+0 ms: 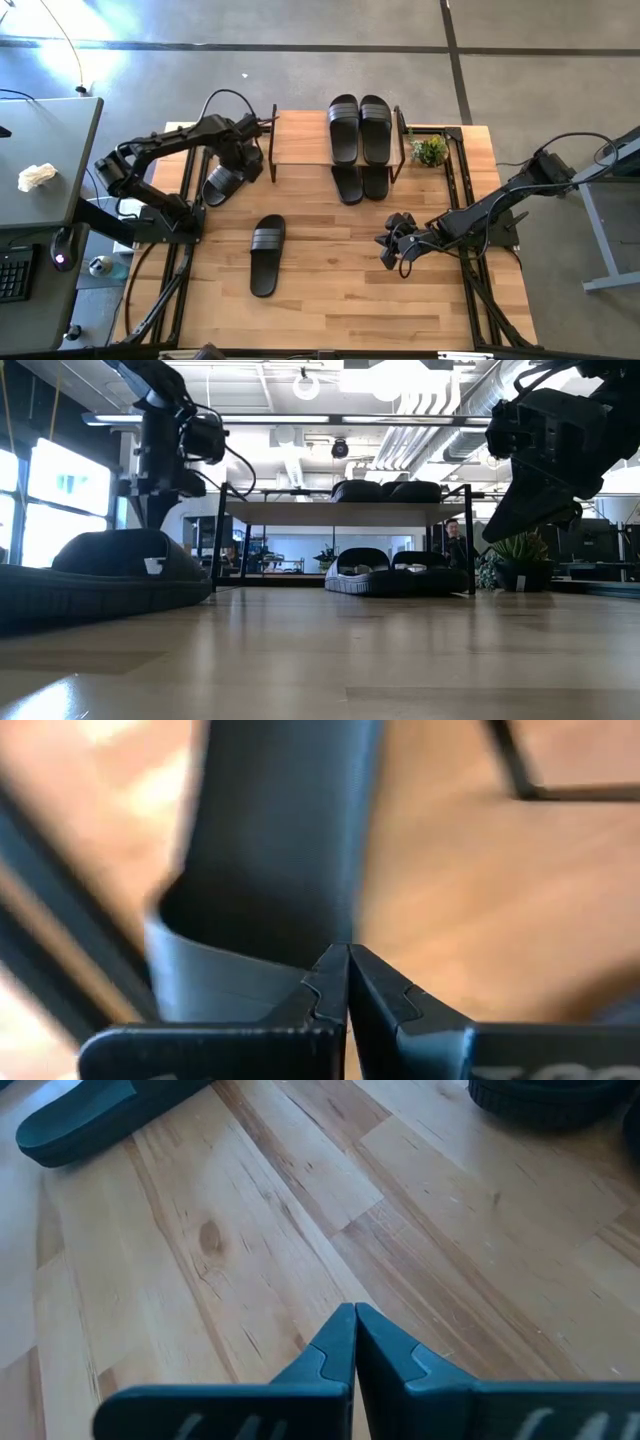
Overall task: Pick and place slides into the shelf
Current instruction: Move the black slipper to the middle of the table
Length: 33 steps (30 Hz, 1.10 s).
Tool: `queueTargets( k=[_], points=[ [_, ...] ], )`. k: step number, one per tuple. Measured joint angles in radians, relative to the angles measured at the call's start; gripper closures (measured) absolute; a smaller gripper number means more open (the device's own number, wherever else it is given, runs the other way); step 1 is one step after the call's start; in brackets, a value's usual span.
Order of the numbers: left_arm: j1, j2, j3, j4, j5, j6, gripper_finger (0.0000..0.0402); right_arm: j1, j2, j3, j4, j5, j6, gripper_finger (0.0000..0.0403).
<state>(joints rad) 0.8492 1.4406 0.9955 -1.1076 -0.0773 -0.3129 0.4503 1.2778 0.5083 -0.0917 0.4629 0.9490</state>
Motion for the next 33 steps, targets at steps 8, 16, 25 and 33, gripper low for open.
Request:
queueTargets(
  k=[8, 16, 25, 33],
  points=[
    [0.133, 0.002, 0.0, -0.004, 0.188, 0.017, 0.0401, 0.0, 0.0, 0.0, 0.0, -0.009, 0.015, 0.0402],
    [0.163, 0.002, 0.0, -0.152, 0.097, -0.103, 0.0401, 0.0, 0.0, 0.0, 0.0, 0.003, 0.013, 0.0402],
    [0.15, 0.003, 0.0, -0.191, -0.257, -0.271, 0.0401, 0.0, 0.0, 0.0, 0.0, 0.018, 0.018, 0.0402],
    [0.153, 0.003, -0.067, -0.106, -0.24, -0.351, 0.0401, 0.0, 0.0, 0.0, 0.0, 0.014, 0.019, 0.0402]
  ],
)
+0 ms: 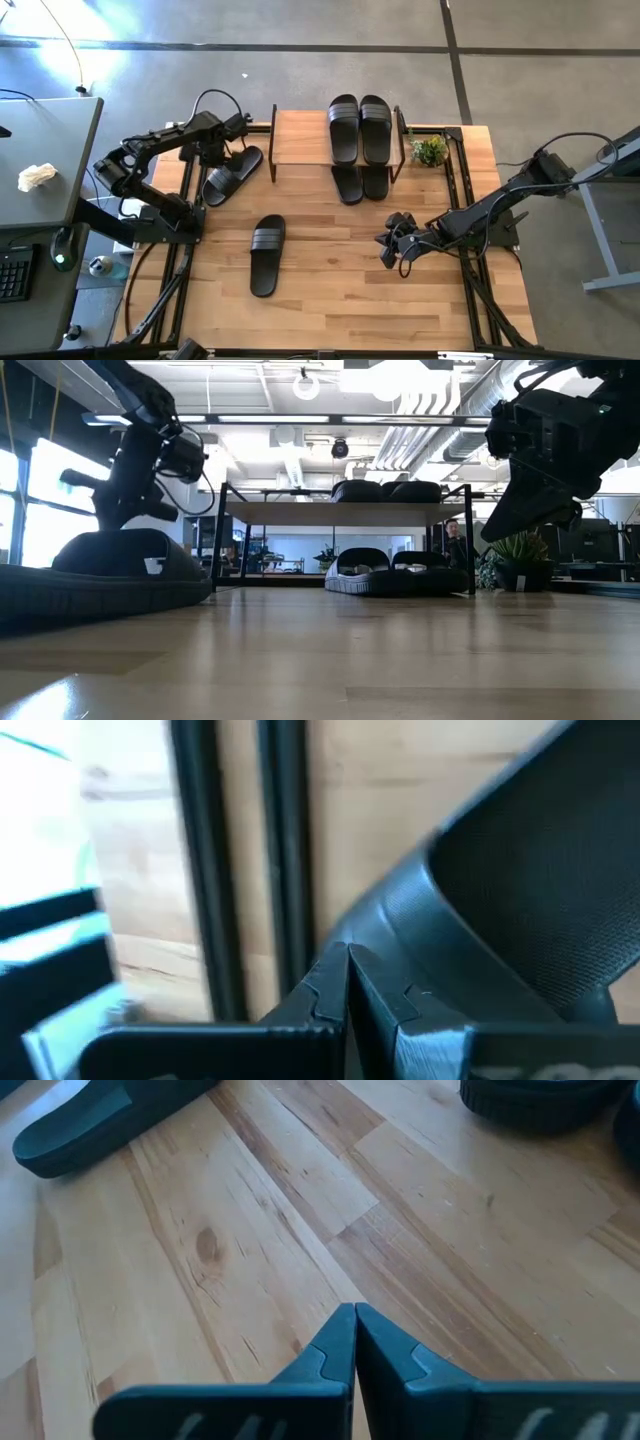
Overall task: Pick and place slides into the shelf
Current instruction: Move the black slipper to the middle of the table
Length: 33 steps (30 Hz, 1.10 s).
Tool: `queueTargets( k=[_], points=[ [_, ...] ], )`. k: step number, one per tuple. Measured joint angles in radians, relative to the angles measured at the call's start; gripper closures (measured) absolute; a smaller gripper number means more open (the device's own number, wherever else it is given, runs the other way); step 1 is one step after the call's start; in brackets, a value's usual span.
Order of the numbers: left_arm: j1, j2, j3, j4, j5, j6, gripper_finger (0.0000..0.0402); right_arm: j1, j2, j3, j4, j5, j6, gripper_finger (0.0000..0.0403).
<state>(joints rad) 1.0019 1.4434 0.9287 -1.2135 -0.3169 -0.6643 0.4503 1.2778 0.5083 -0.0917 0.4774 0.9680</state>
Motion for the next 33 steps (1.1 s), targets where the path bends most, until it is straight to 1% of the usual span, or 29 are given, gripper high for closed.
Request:
queueTargets(
  k=[4, 9, 12, 15, 19, 22, 26, 33],
  points=[
    [0.0, 0.001, -0.057, 0.067, 0.042, -0.046, 0.0401, 0.0, 0.0, 0.0, 0.0, 0.0, 0.0, 0.0402],
    [0.0, 0.001, -0.106, 0.091, 0.043, -0.076, 0.0401, 0.0, 0.0, 0.0, 0.0, -0.003, 0.0, 0.0402],
    [-0.001, 0.0, -0.131, 0.093, 0.07, -0.08, 0.0401, 0.0, 0.0, 0.0, 0.0, -0.008, 0.0, 0.0402],
    [0.0, -0.001, -0.15, 0.09, 0.123, -0.085, 0.0401, 0.0, 0.0, 0.0, 0.0, -0.008, -0.005, 0.0402],
    [-0.001, 0.0, -0.165, 0.076, 0.225, -0.1, 0.0401, 0.0, 0.0, 0.0, 0.0, -0.009, -0.006, 0.0402],
    [-0.001, 0.001, -0.173, 0.075, 0.276, -0.1, 0.0401, 0.0, 0.0, 0.0, 0.0, -0.011, -0.007, 0.0402],
    [-0.017, 0.001, -0.172, 0.067, 0.297, -0.099, 0.0401, 0.0, 0.0, 0.0, 0.0, -0.018, -0.008, 0.0402],
    [-0.099, 0.001, -0.172, 0.066, 0.306, -0.083, 0.0401, 0.0, 0.0, 0.0, 0.0, -0.018, -0.03, 0.0402]
  ],
)
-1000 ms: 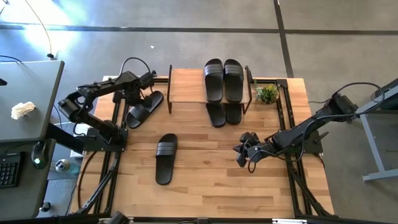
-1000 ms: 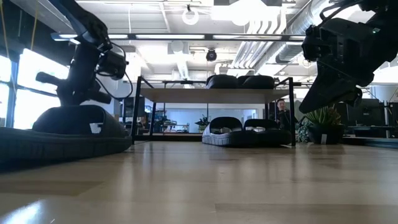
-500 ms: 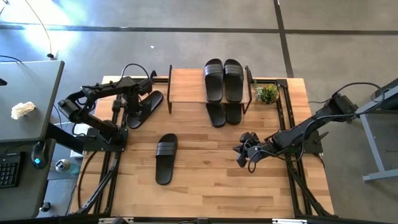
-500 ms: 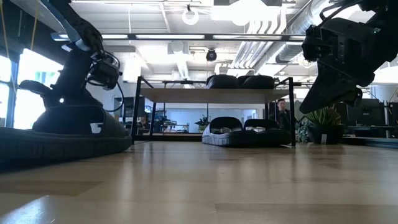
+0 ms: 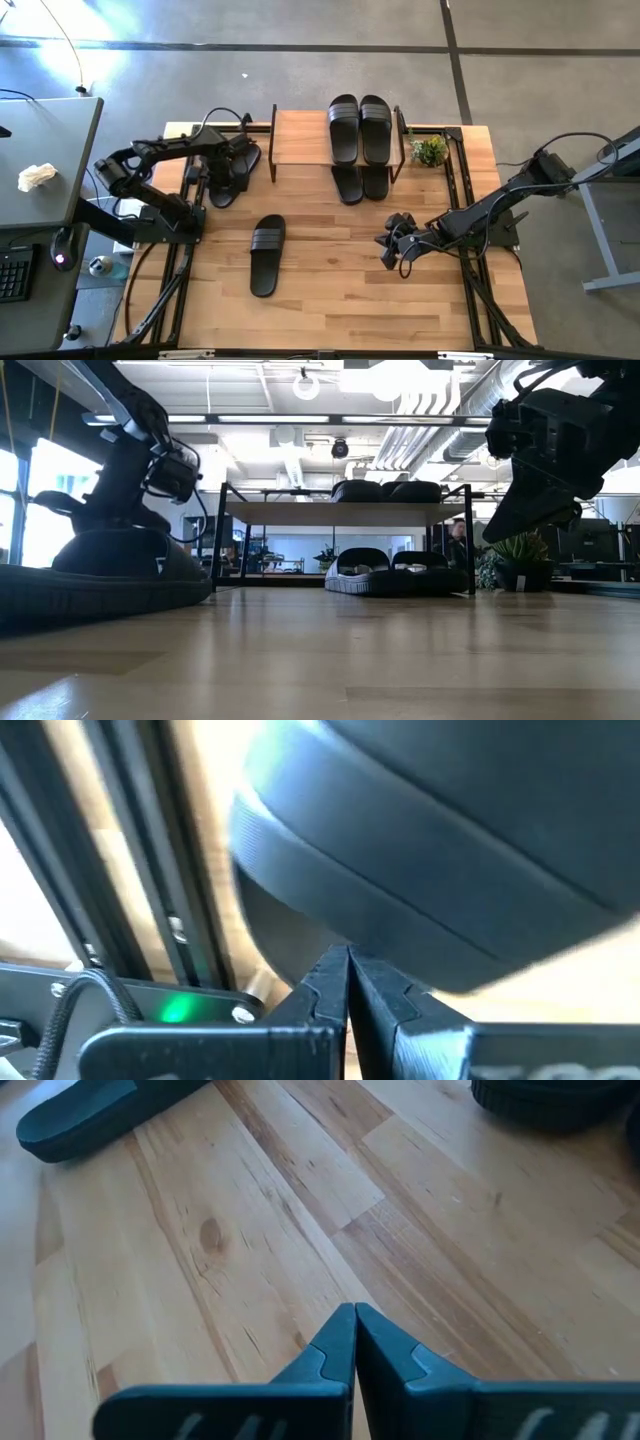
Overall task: Pick and place slides into the shelf
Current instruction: Move the black slipper to the middle of the table
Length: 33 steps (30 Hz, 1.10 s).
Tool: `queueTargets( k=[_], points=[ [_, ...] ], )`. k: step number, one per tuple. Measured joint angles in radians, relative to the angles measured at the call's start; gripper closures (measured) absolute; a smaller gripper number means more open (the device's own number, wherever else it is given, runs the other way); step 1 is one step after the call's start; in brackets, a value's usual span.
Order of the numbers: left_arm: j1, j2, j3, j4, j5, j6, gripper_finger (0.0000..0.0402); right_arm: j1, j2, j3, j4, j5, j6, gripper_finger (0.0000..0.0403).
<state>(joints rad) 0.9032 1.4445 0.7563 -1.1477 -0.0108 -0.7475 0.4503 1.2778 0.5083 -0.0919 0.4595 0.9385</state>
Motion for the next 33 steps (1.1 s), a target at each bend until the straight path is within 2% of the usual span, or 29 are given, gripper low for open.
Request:
queueTargets(
  k=[10, 19, 22, 26, 33],
  points=[
    [-0.153, 0.0, 0.001, 0.01, 0.021, -0.001, 0.0401, 0.0, 0.0, 0.0, 0.0, -0.005, -0.018, 0.0402],
    [-0.26, 0.0, 0.001, 0.015, -0.119, -0.141, 0.0401, 0.0, 0.0, 0.0, 0.0, -0.007, -0.024, 0.0402],
    [-0.272, 0.0, 0.001, 0.014, -0.114, -0.163, 0.0401, 0.0, 0.0, 0.0, 0.0, -0.007, -0.024, 0.0402],
    [-0.278, 0.0, -0.003, -0.001, -0.111, -0.272, 0.0401, 0.0, 0.0, 0.0, 0.0, -0.009, -0.024, 0.0402],
    [-0.278, -0.001, -0.098, 0.054, -0.027, -0.362, 0.0401, 0.0, 0.0, 0.0, 0.0, -0.015, -0.024, 0.0402]
  ],
)
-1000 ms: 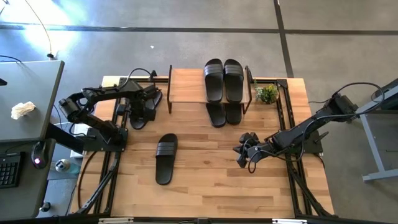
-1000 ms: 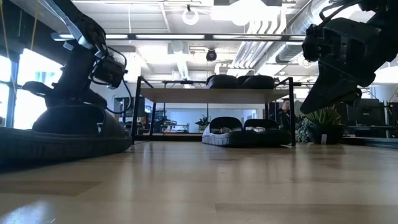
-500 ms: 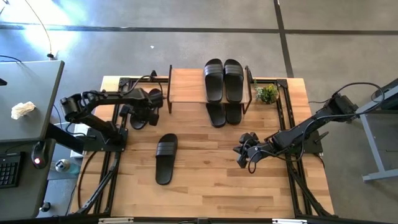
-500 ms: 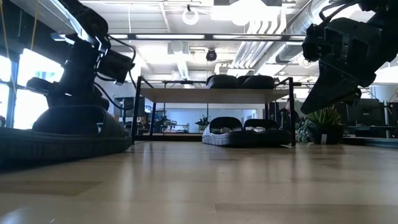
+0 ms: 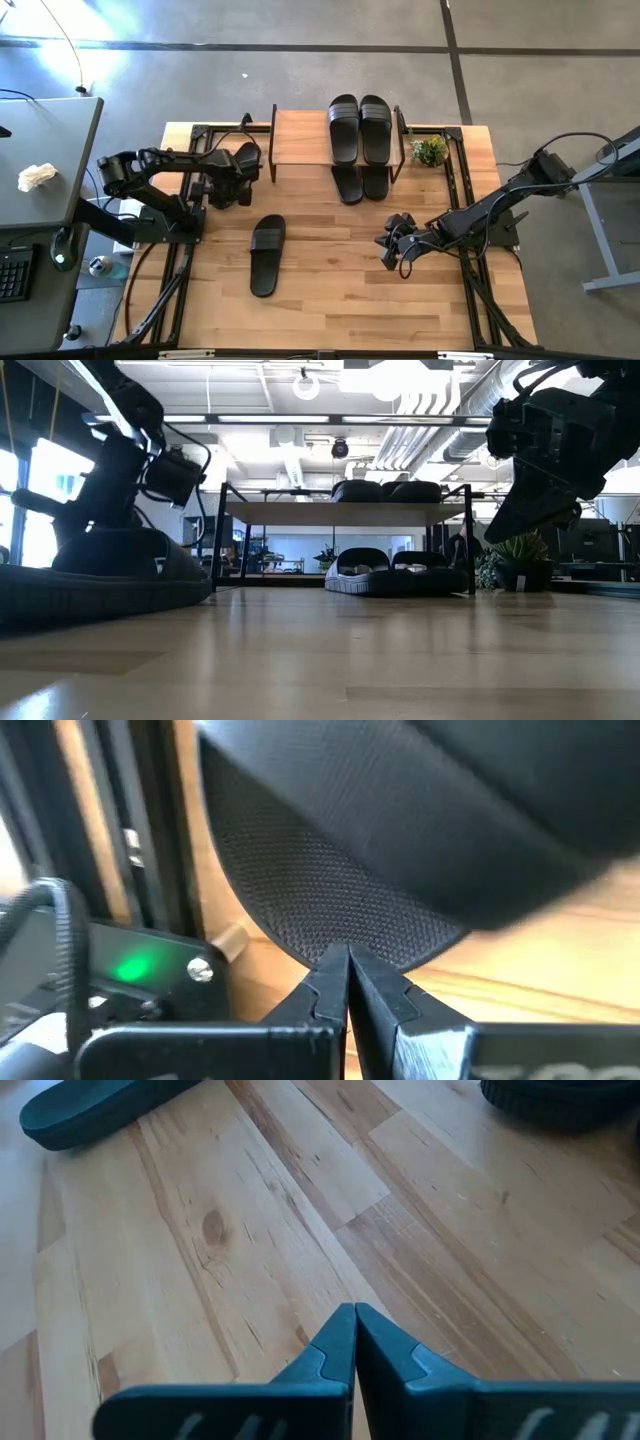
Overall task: Pick and place slides into the shelf
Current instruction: Move the black slipper to the middle of the table
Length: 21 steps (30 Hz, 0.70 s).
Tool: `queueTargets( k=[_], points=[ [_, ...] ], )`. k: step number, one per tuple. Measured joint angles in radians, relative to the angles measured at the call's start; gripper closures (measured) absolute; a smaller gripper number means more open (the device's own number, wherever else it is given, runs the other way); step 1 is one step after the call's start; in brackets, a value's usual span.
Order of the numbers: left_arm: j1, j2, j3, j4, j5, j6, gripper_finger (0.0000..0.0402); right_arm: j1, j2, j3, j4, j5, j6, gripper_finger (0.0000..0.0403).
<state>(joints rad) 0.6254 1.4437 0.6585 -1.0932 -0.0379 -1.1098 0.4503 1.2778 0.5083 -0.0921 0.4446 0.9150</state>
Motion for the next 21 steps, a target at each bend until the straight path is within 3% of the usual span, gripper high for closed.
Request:
queueTargets(
  k=[10, 21],
  points=[
    [-0.001, -0.001, -0.031, 0.037, 0.036, 0.003, 0.0401, 0.0, 0.0, 0.0, 0.0, -0.001, -0.008, 0.0402],
    [-0.104, 0.001, -0.01, 0.052, 0.113, -0.025, 0.0401, 0.0, 0.0, 0.0, 0.0, -0.008, -0.008, 0.0402]
  ],
)
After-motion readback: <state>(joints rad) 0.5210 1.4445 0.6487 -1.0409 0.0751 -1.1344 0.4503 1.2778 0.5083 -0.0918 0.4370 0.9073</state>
